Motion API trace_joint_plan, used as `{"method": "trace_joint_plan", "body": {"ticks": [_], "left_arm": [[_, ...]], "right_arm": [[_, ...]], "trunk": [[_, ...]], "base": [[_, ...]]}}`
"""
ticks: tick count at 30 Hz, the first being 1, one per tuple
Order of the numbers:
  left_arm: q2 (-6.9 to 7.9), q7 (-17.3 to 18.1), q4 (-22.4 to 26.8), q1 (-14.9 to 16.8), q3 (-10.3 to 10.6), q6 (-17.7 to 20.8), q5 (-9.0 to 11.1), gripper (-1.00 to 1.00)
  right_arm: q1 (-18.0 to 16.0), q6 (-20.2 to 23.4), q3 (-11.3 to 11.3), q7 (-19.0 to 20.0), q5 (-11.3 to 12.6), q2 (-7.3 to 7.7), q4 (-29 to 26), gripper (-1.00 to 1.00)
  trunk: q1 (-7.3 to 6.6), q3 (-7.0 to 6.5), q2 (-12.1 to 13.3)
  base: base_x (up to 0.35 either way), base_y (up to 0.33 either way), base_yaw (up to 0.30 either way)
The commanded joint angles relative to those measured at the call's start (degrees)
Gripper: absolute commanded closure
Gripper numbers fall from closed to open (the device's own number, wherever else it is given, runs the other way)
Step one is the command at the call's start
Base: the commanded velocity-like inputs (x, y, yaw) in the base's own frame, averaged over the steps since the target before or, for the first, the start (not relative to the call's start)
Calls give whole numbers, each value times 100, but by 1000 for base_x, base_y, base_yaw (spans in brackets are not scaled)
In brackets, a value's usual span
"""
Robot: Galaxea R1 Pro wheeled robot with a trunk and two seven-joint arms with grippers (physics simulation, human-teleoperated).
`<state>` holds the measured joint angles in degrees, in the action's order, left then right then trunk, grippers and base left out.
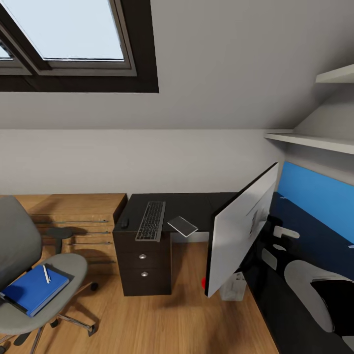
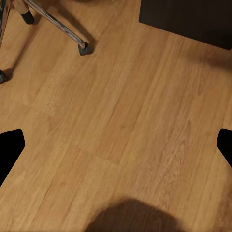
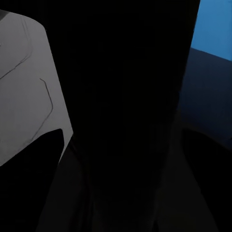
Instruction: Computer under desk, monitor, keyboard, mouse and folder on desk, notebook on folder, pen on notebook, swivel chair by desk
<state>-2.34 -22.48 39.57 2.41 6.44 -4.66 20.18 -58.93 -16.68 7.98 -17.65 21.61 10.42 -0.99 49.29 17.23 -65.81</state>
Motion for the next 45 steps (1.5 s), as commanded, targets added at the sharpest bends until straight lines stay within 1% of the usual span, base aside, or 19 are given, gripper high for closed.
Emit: {"method": "trace_joint_plan", "body": {"ticks": [1,27,32,45], "left_arm": [[5,-37,-2,5,33,-35,60,-100],[5,-37,-2,5,33,-35,64,-100],[5,-37,-2,5,33,-35,65,-100],[5,-37,-2,5,33,-35,65,-100]], "right_arm": [[-4,-9,63,-1,51,-3,1,100],[-4,-4,63,-1,54,-5,-6,100],[-4,-3,63,-1,54,-5,-6,100],[-4,15,63,-1,54,-5,-6,100]], "trunk": [[0,7,-4],[0,7,-4],[0,7,-4],[0,7,-4]], "base": [[0,0,0],[-4,0,0],[-207,0,0],[-327,0,0]]}}
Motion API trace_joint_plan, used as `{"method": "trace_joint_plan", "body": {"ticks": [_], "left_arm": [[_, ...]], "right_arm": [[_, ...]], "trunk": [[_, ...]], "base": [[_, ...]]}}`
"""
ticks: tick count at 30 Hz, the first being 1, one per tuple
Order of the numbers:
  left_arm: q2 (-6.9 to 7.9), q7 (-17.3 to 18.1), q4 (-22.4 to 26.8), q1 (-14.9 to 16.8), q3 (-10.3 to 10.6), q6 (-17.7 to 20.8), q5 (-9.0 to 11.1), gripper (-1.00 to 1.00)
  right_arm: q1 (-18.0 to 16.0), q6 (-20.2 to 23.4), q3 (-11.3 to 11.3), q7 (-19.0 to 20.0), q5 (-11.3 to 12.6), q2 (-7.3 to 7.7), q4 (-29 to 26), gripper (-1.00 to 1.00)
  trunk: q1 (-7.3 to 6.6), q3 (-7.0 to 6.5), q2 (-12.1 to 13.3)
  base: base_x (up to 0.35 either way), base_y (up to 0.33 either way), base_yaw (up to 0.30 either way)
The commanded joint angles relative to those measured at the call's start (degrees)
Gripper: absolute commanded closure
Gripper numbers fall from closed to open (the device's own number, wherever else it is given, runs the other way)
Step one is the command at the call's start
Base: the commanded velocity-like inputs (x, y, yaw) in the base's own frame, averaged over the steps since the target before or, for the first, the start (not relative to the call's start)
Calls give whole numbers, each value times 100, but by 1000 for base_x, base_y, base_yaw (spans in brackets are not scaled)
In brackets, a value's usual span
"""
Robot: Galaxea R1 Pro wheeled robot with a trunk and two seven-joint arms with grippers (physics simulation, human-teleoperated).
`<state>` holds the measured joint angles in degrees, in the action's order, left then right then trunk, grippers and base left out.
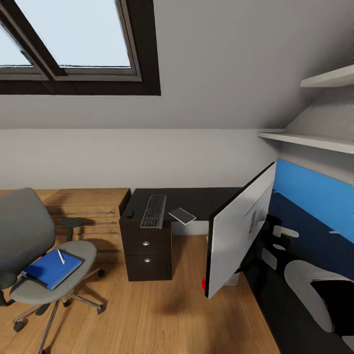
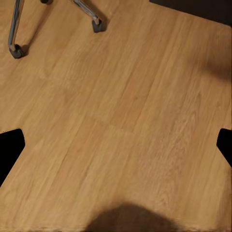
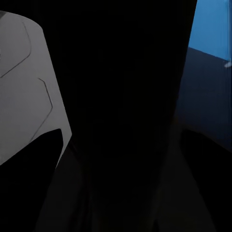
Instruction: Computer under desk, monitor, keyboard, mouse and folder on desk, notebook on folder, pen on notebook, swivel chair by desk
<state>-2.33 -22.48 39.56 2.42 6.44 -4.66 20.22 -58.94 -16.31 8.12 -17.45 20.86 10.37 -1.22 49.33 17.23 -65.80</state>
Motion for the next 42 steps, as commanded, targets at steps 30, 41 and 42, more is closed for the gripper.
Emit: {"method": "trace_joint_plan", "body": {"ticks": [30,41,42], "left_arm": [[5,-37,-1,4,32,-26,70,-100],[6,-37,-126,4,32,-26,63,-100],[5,-37,-133,4,32,-28,63,-100]], "right_arm": [[-3,-21,49,-22,129,0,17,100],[-3,-21,55,-16,127,0,17,100],[-3,-21,56,-15,127,0,17,100]], "trunk": [[-3,8,-5],[-3,8,-5],[-3,8,-5]], "base": [[-194,-257,0],[-171,-308,0],[-171,-308,0]]}}
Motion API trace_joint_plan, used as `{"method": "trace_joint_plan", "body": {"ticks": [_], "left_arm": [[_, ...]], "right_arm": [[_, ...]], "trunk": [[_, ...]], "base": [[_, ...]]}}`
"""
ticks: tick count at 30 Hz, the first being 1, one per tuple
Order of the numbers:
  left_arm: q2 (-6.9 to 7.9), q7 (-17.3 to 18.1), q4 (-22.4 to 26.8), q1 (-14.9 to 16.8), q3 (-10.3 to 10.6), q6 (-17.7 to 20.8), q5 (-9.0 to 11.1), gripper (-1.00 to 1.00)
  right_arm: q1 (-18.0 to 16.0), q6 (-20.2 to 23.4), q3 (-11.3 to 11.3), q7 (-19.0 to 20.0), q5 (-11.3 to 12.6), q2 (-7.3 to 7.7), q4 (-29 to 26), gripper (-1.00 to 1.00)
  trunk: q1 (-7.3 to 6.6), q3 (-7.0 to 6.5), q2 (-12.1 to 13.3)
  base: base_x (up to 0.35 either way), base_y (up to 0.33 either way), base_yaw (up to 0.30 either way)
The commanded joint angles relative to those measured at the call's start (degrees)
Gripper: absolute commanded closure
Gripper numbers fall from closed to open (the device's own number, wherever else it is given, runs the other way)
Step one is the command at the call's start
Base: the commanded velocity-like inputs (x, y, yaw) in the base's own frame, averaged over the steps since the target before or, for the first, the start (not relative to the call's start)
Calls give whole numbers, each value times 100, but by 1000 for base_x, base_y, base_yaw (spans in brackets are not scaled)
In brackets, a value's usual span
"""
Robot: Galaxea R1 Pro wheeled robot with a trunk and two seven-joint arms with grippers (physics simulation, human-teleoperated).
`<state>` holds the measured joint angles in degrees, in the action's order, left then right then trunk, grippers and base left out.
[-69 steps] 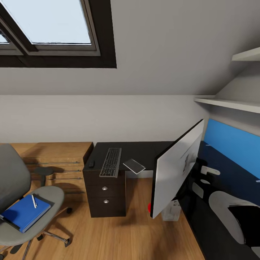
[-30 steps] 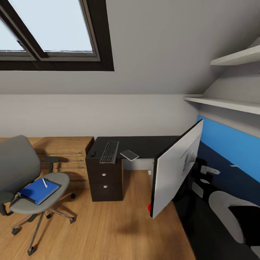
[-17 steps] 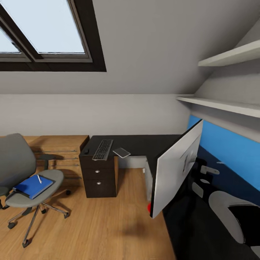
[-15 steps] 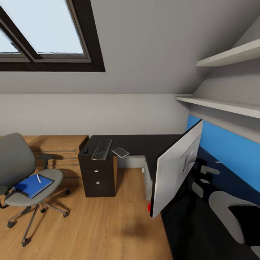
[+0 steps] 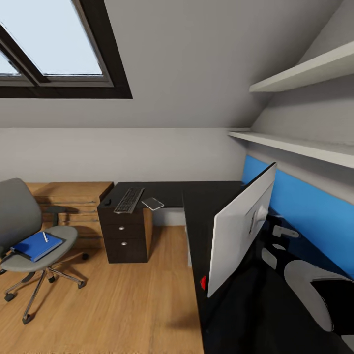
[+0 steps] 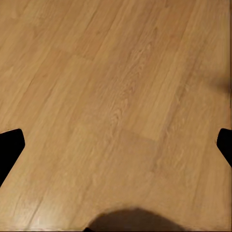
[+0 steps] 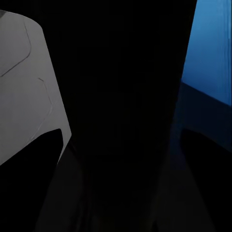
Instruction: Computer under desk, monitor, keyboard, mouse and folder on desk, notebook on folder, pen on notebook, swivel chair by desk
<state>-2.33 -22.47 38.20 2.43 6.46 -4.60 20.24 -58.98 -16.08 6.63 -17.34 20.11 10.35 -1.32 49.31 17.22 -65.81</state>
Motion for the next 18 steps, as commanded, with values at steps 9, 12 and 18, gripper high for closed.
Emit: {"method": "trace_joint_plan", "body": {"ticks": [9,12,18], "left_arm": [[11,-38,-22,3,31,-32,59,-100],[12,-42,-23,3,31,-36,59,-100],[19,-46,-24,3,23,-40,66,-100]], "right_arm": [[1,-50,207,-24,196,-6,27,100],[1,-52,207,-24,195,-6,27,100],[1,-60,214,-24,195,-20,27,100]], "trunk": [[-1,8,-4],[-1,8,-4],[-1,8,-4]], "base": [[-171,-308,0],[-171,-307,0],[-171,-295,0]]}}
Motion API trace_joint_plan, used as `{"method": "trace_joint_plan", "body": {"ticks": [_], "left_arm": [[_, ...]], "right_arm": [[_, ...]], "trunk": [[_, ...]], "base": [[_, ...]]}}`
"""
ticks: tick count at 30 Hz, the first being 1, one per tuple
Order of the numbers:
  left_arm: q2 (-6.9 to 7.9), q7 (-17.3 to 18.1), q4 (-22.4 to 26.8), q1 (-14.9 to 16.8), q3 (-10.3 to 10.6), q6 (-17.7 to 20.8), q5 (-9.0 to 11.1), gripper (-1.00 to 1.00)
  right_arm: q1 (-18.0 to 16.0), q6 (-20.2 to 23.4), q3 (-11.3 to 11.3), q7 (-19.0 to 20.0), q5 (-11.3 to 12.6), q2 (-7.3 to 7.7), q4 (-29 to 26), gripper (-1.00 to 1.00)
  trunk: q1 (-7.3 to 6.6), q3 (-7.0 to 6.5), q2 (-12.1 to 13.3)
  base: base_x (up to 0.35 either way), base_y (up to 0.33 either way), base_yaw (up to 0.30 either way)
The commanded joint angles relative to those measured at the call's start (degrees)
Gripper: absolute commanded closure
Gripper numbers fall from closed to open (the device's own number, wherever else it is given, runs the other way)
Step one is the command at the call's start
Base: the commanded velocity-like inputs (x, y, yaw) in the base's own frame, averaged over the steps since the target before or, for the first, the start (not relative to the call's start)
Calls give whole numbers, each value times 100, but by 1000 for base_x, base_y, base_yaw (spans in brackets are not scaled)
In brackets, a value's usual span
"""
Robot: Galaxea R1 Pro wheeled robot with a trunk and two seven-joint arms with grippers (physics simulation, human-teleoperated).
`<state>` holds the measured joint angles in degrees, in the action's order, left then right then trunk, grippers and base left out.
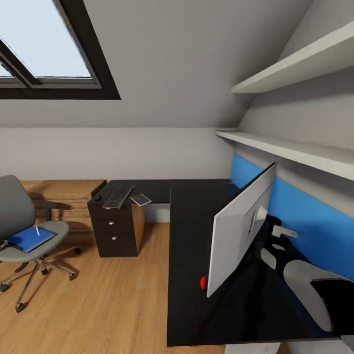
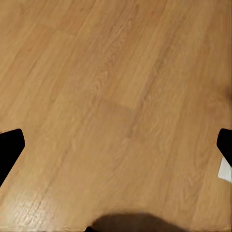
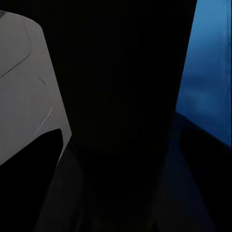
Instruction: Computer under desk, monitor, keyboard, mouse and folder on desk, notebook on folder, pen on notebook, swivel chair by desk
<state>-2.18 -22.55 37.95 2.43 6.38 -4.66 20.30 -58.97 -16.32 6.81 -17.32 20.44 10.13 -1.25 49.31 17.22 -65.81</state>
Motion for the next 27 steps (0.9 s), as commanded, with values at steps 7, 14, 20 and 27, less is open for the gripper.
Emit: {"method": "trace_joint_plan", "body": {"ticks": [7,14,20,27], "left_arm": [[4,-39,0,3,30,-40,62,-100],[1,-39,0,3,30,-43,61,-100],[0,-39,0,3,30,-43,60,-100],[5,-39,0,3,30,-43,62,-100]], "right_arm": [[-1,-38,198,-26,162,-2,19,100],[-1,-38,198,-26,162,-2,19,100],[-1,-45,198,-26,162,-3,19,100],[-1,-46,198,-26,157,-8,19,100]], "trunk": [[-2,8,-4],[-2,8,-4],[-2,8,-4],[-2,8,-4]], "base": [[-68,-104,0],[-7,-10,0],[30,-30,0],[183,-173,0]]}}
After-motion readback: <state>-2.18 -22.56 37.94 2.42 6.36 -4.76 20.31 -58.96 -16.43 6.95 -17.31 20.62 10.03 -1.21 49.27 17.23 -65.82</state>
